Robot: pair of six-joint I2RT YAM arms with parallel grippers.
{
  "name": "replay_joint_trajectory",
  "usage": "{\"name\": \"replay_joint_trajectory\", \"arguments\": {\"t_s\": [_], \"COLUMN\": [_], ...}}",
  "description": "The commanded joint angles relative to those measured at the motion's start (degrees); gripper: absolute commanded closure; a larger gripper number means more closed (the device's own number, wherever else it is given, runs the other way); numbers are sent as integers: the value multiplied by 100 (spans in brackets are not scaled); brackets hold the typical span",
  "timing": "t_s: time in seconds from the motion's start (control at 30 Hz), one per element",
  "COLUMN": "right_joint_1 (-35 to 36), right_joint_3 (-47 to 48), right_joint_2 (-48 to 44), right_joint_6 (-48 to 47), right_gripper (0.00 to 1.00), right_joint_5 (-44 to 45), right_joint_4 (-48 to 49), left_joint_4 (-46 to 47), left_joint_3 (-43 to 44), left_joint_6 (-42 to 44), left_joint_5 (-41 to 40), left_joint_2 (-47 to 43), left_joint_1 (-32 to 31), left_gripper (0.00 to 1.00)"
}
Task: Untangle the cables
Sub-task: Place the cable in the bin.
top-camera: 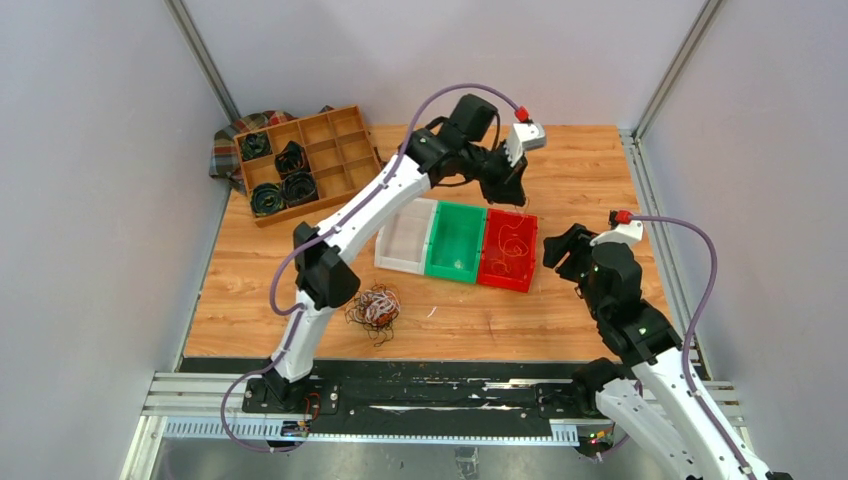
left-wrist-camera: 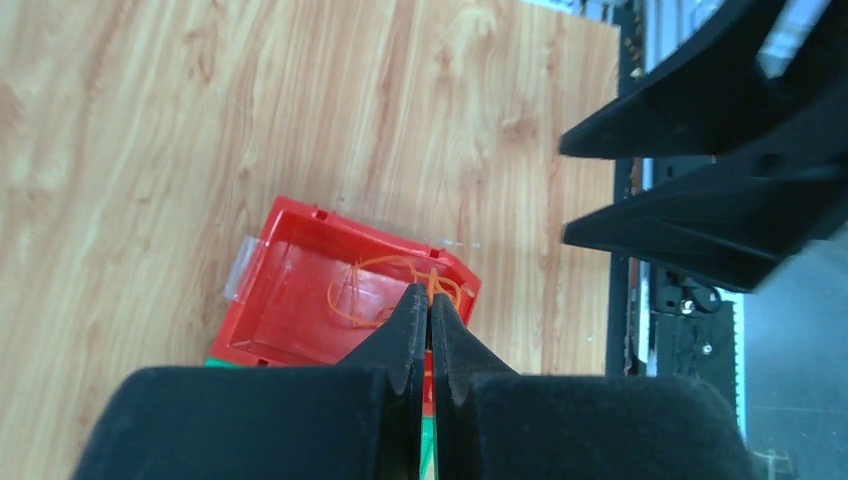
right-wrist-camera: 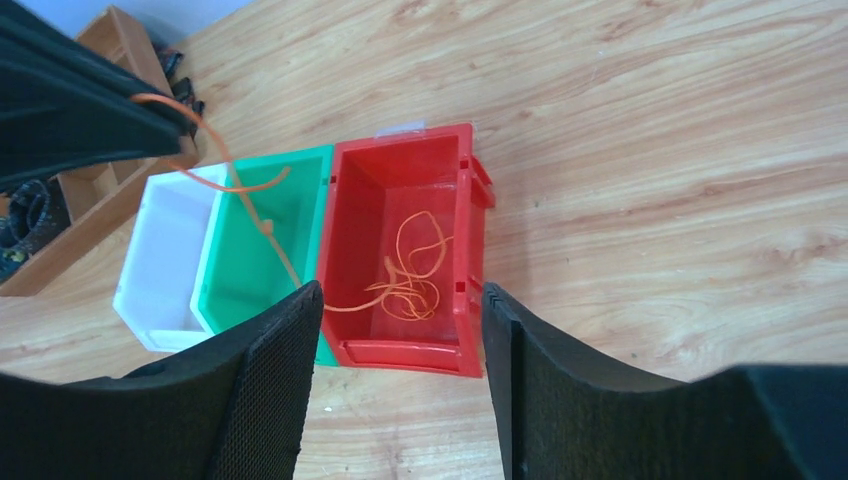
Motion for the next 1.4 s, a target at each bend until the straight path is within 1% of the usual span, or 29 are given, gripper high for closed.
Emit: {"name": "replay_joint_trajectory", "arguments": {"t_s": [0.0, 0.13, 0.23, 0.37, 0.63, 0.67, 0.73, 0.8, 0.83, 0.93, 1.07, 1.13, 1.17, 1.2, 1.27, 1.3, 1.37], "right_joint_1": [-100, -117, -126, -135, -153, -153, -161, -170, -170, -183, -192, -191, -196, -197, -194, -196, -196], "right_joint_3": [92, 102, 130, 118, 125, 131, 156, 197, 212, 267, 342, 393, 421, 464, 571, 611, 637], "right_joint_2": [-2, -35, -15, -68, -279, -306, -349, -365, -362, -339, -281, -265, -243, -206, -116, -59, 68], "right_joint_6": [-114, -136, -134, -90, -71, -80, -101, -116, -126, -82, -52, -62, -75, -96, -174, -240, -302], "right_gripper": [40, 40, 39, 39, 39, 39, 38, 36, 36, 34, 34, 33, 33, 33, 29, 27, 25], "right_joint_5": [152, 141, 118, 100, 88, 90, 101, 95, 87, 24, -85, -103, -122, -154, -266, -334, -498], "right_joint_4": [-308, -308, -305, -306, -340, -349, -357, -369, -370, -376, -380, -377, -378, -378, -384, -386, -384], "left_joint_4": [203, 378, 511, 810, 1268, 1272, 1237, 1152, 1053, 814, 367, 126, 16, -120, -453, -679, -1153], "left_joint_3": [118, -226, -665, -1153, -1555, -1558, -1563, -1555, -1528, -1466, -1291, -1269, -1276, -1270, -1272, -1296, -1608], "left_joint_6": [103, 354, 661, 944, 1182, 1193, 1187, 1196, 1217, 1277, 1407, 1522, 1586, 1661, 1700, 1715, 1715], "left_joint_5": [-256, -642, -1109, -1801, -2484, -2587, -2717, -2744, -2724, -2683, -2815, -2966, -3078, -3151, -3147, -3000, -2733], "left_joint_2": [256, 311, 303, 382, 685, 746, 814, 802, 781, 607, 224, -2, -126, -249, -545, -736, -1207], "left_joint_1": [-126, -181, -200, -265, -495, -515, -526, -526, -526, -526, -518, -517, -517, -505, -397, -300, -56], "left_gripper": [100, 99, 98, 99, 99, 97, 82, 58, 52, 41, 22, 4, 1, 0, 1, 2, 2]}}
